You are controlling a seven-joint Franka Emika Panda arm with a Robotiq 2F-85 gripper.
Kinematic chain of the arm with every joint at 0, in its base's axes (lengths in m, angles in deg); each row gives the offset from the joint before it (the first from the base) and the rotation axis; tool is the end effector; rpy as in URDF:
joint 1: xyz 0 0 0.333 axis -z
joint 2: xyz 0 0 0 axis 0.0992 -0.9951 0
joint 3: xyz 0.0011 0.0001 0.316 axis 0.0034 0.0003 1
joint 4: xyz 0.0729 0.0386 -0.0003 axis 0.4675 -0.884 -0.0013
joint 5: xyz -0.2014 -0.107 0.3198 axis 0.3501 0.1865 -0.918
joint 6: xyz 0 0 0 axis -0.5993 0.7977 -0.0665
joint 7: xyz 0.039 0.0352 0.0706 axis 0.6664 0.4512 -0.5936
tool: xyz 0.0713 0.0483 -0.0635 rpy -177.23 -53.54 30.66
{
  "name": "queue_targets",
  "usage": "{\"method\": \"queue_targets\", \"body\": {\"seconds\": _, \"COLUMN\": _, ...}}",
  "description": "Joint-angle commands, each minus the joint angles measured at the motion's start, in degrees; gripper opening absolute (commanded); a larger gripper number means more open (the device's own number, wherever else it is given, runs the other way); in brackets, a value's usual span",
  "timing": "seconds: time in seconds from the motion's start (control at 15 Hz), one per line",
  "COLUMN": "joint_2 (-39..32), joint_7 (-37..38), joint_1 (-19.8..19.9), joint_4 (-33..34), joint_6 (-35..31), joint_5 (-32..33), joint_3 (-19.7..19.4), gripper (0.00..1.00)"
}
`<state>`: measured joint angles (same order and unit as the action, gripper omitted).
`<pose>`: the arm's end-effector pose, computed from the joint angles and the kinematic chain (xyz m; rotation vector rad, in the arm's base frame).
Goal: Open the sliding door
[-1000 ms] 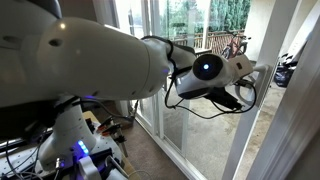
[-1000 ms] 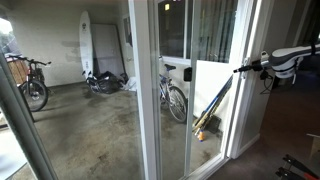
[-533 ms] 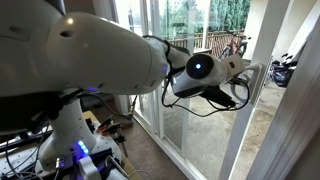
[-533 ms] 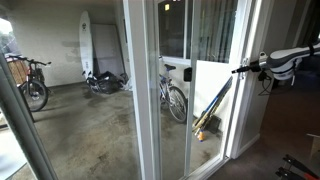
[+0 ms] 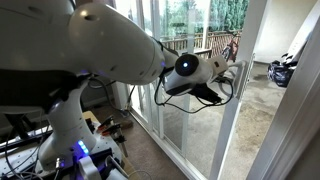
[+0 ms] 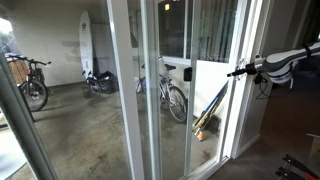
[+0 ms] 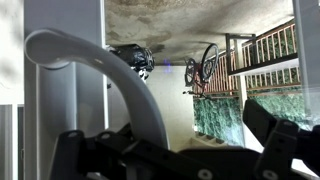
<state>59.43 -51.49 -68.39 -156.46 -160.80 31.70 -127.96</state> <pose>0.4754 -0.3093 0.3025 -2.5392 -0.0983 -1.6322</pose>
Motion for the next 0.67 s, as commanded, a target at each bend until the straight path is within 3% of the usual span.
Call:
{"method": "queue_targets", "body": {"seconds": 0.0, "joint_2": -3.3, "joint_7": 3.4, "joint_1": -2.6, "joint_4": -4.2, "joint_6": 1.7, "joint_5": -1.4, "joint_3": 1.1, "gripper": 1.00}}
{"method": "queue_targets", "body": {"seconds": 0.13, "joint_2": -2.8, "joint_7": 4.1, "joint_1": -1.6, "joint_4": -5.1, "joint_6": 4.5, "joint_5": -1.2, "joint_3": 2.3, "gripper": 1.00}}
{"method": "queue_targets", "body": {"seconds": 0.2, "joint_2": -0.6, "joint_7": 1.8, "joint_1": -0.8, "joint_4": -2.0, "joint_6": 1.2, "joint_5": 0.4, "joint_3": 0.3, "gripper": 1.00}}
{"method": "queue_targets", "body": {"seconds": 0.6, "joint_2": -0.1, "joint_7": 1.9, "joint_1": -0.9, "joint_4": -2.0, "joint_6": 1.3, "joint_5": 0.5, "joint_3": 0.2, "gripper": 1.00}}
